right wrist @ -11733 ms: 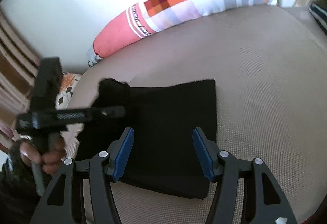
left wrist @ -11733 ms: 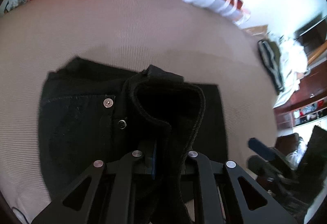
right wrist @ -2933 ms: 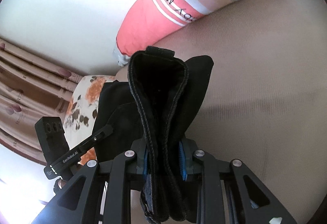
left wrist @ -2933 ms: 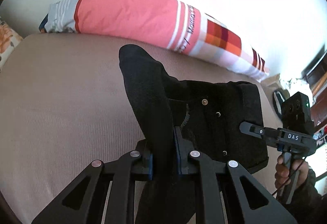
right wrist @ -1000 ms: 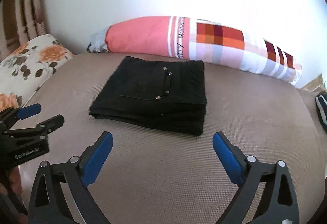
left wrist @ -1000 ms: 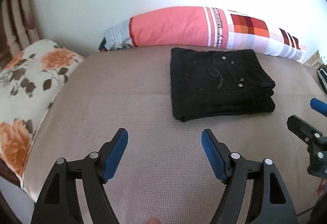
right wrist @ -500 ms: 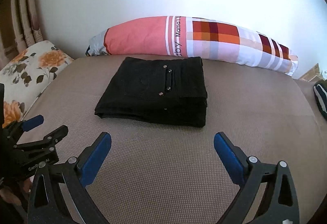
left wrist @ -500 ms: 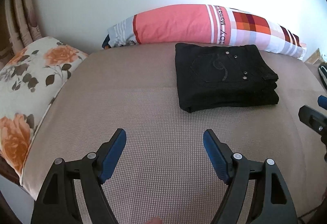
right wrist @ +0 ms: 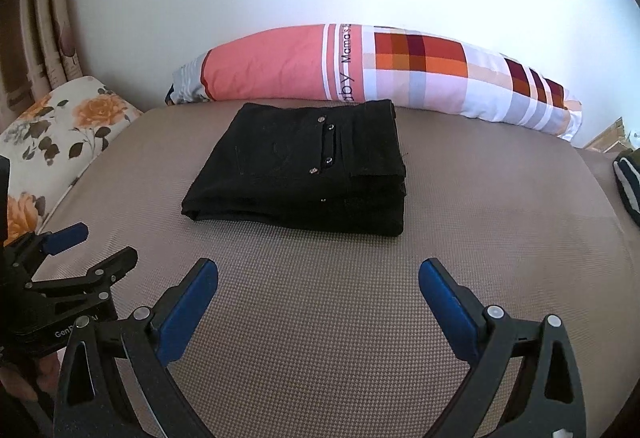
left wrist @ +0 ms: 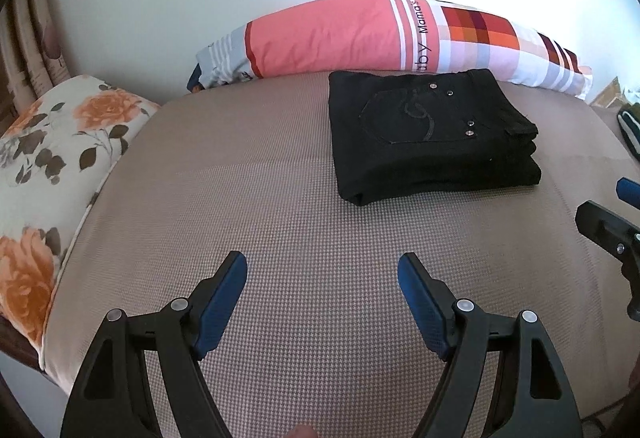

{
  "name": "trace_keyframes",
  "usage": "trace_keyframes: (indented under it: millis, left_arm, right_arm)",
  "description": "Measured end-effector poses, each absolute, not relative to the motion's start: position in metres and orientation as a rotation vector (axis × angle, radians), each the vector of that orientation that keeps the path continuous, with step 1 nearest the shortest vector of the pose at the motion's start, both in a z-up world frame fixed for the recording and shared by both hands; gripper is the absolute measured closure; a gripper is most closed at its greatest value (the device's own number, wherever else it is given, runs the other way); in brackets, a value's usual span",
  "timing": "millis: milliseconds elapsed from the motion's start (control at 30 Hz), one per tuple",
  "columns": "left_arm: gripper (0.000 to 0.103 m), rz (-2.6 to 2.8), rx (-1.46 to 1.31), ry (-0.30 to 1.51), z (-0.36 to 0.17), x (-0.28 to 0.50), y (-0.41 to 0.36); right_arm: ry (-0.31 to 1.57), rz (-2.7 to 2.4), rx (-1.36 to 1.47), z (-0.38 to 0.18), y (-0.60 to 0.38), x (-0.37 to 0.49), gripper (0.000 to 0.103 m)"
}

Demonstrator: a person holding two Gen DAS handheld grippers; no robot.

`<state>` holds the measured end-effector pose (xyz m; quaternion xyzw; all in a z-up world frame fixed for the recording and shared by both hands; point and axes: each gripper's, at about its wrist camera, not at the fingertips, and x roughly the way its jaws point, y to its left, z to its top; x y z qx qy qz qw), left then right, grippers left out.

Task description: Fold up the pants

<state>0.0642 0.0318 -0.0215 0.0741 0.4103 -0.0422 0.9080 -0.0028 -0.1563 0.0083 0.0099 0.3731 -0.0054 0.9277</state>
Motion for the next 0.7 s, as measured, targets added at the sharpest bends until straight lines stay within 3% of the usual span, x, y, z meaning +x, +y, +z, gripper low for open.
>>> trace_keyframes:
  millis: [700]
  left_arm:
    - [0.025,-0.064,0.199,0.829,-0.0250,0.0592,0.0263]
  right_arm:
    - [0.796,-0.004,0.043,0.0009,-0.1593,-0.0013,0.003]
